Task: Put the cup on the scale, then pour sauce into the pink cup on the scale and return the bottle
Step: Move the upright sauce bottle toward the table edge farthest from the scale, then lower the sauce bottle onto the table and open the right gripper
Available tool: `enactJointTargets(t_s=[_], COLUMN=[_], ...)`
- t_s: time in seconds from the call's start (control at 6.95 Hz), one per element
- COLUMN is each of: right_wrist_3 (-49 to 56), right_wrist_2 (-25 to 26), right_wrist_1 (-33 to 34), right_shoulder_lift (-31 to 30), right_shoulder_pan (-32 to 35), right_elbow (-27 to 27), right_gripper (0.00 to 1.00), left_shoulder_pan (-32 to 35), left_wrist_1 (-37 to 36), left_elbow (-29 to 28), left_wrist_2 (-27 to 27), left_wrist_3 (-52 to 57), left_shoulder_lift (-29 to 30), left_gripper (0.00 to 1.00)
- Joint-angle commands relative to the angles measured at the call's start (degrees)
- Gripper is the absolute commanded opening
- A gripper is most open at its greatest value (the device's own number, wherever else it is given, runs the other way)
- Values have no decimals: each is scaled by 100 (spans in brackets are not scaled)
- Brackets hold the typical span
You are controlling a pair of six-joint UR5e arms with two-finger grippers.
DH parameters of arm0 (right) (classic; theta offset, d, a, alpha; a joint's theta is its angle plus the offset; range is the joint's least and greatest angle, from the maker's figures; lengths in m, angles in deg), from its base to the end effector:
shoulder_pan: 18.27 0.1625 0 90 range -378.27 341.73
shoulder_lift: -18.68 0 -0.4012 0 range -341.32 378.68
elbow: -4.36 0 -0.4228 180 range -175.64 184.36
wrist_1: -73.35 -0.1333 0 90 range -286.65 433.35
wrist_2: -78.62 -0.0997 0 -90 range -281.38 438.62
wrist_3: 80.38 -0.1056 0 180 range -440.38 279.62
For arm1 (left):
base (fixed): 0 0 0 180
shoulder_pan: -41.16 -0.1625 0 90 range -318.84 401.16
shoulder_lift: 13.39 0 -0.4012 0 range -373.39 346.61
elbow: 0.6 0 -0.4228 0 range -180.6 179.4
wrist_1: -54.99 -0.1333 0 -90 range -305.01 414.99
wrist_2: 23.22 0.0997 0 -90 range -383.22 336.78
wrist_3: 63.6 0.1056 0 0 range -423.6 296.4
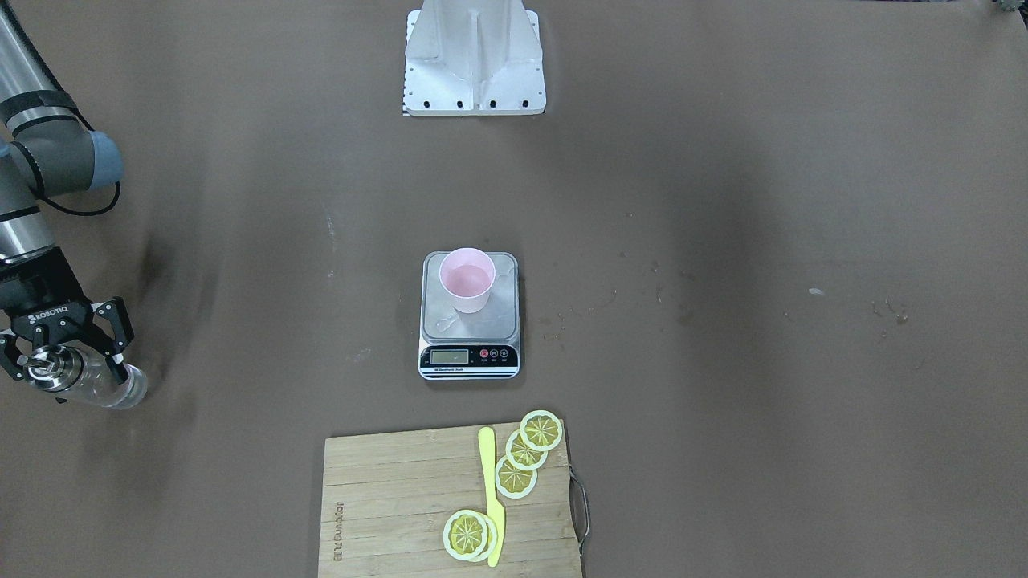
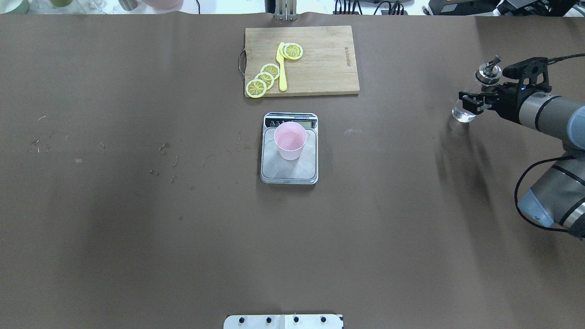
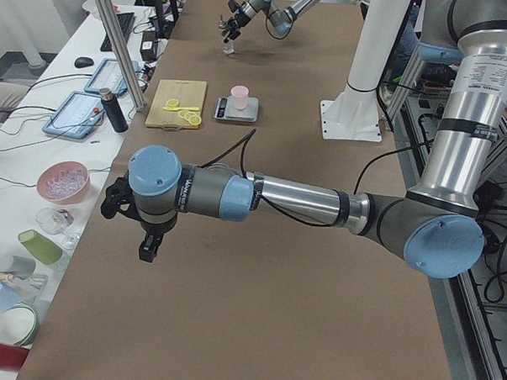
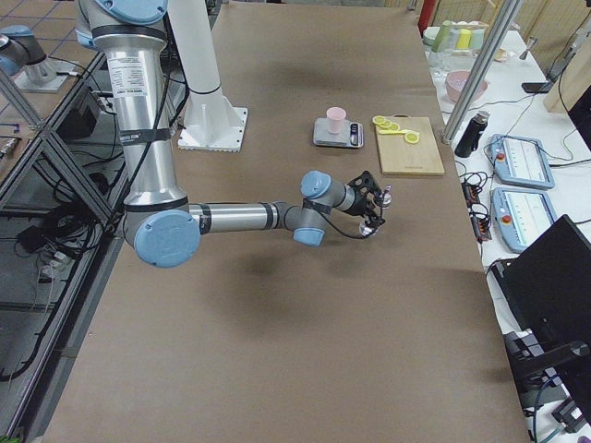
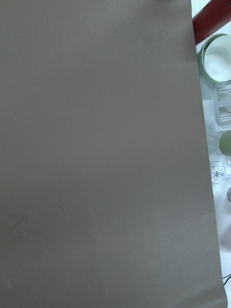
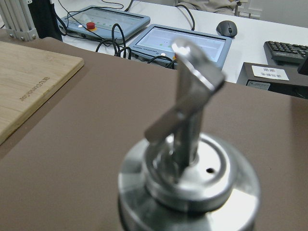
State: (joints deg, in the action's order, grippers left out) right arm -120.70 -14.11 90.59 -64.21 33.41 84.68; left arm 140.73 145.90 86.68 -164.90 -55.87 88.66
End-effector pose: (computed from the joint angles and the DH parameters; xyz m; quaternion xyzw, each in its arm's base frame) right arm -0.2745 -0.5542 0.5215 0.4323 -0.3793 0.0006 0.8181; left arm -0.1513 -0.5938 0.5330 0.1447 0.4171 0.0245 0.8969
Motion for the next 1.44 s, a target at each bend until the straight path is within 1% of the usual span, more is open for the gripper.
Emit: enactJointTargets(t_s=[0.0, 0.43, 0.86, 1.29], right_wrist_3=[-55, 15, 33, 24], right_wrist_2=[27, 0, -35, -35], right_wrist_1=[-1, -1, -53, -115], right_shoulder_lift=[0, -26, -245, -281], right_shoulder_pan=[0, 0, 9, -35], right_elbow=[10, -16, 62, 63], right_gripper=[99, 100, 100, 100], left_shoulder_pan=[-8, -8, -8, -8], left_wrist_1=[-3, -3, -3, -3], left_elbow=[0, -9, -9, -9], left_wrist_2=[0, 0, 9, 9], left_wrist_3=[0, 0, 9, 9], left_shoulder_lift=[-1, -1, 8, 8], left_gripper=[98, 98, 98, 98])
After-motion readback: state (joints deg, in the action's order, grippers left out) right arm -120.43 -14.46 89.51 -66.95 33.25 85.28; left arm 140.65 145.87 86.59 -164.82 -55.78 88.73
